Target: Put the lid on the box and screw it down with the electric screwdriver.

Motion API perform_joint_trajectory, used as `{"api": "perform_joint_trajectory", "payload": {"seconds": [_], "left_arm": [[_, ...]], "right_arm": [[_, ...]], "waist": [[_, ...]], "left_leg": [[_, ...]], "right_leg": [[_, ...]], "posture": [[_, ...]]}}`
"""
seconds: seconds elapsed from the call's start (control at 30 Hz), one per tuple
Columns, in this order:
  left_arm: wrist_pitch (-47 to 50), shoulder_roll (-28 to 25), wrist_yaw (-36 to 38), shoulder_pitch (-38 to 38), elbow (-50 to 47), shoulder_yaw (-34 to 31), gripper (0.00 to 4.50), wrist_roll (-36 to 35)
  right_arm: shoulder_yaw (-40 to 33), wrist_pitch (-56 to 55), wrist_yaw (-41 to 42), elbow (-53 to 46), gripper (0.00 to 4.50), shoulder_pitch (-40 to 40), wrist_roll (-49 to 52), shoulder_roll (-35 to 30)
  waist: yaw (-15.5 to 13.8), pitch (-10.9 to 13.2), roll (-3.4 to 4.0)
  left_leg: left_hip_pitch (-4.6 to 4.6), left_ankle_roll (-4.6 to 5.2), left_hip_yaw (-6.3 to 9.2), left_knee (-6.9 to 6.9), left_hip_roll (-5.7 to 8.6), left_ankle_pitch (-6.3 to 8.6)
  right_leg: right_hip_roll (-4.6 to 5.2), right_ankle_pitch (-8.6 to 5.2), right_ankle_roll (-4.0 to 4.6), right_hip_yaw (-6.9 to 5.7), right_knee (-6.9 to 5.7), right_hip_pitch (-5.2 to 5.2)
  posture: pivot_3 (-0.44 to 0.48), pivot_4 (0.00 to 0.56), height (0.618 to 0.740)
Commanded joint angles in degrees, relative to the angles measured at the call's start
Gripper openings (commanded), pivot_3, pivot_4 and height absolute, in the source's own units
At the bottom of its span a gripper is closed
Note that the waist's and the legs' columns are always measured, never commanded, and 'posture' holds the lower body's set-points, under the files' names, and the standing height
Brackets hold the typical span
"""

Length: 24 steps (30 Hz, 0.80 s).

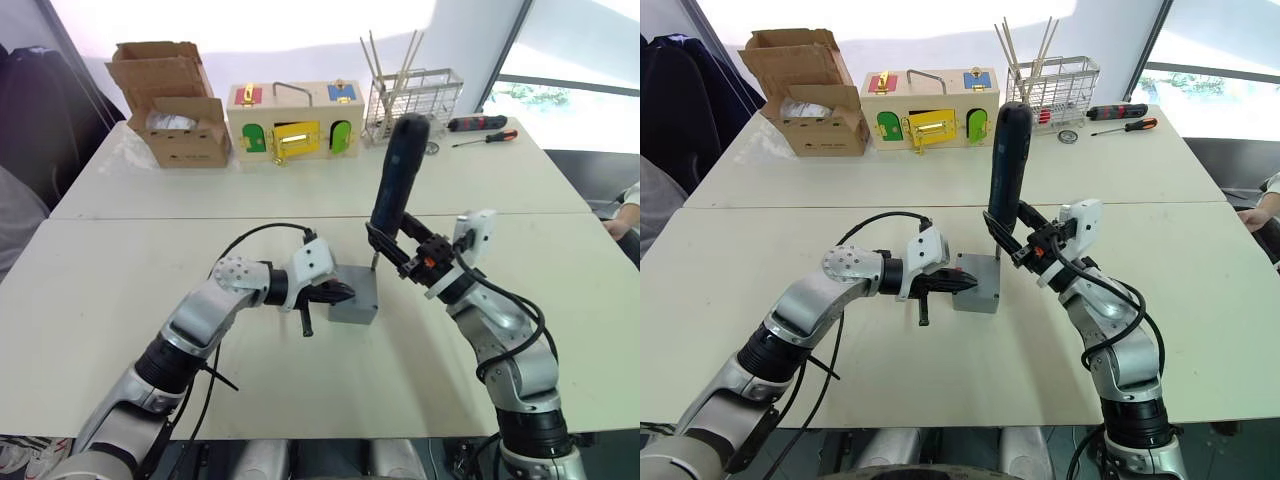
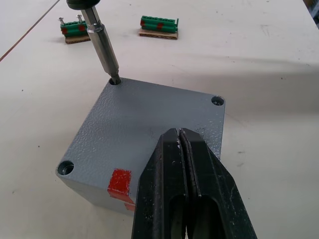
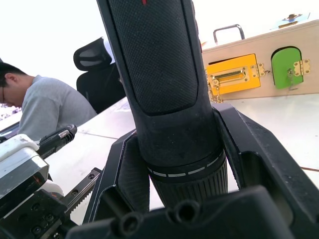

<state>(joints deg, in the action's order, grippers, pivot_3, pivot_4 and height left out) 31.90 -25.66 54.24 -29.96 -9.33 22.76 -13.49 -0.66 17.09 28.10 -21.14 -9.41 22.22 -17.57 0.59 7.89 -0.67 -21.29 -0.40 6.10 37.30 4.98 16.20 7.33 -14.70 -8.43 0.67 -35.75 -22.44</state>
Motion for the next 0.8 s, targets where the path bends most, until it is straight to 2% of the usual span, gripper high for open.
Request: {"api": "perform_joint_trajectory", "payload": {"seconds": [0.03,0.8], "left_arm": [[0.18,-0.37,0.07,0.58,-0.60,0.35,0.00,0.70],[0.14,-0.45,0.34,0.89,-0.91,0.38,0.00,1.04]], "right_arm": [[2.18,2.57,-0.13,5.93,1.77,3.87,-1.74,0.08],[2.97,-2.75,-1.56,7.73,1.77,6.42,-3.13,1.14]], "waist": [[0.01,-0.03,0.00],[0.00,-0.09,-0.03]], "left_leg": [[0.00,0.00,0.00,-0.01,0.00,0.00],[0.08,0.00,0.11,-0.11,-0.02,0.00]], "right_leg": [[0.00,0.00,0.00,0.00,0.01,0.01],[-0.01,0.00,0.00,-0.10,0.29,0.06]], "posture": [[0.000,0.150,0.734],[0.000,0.150,0.734]]}}
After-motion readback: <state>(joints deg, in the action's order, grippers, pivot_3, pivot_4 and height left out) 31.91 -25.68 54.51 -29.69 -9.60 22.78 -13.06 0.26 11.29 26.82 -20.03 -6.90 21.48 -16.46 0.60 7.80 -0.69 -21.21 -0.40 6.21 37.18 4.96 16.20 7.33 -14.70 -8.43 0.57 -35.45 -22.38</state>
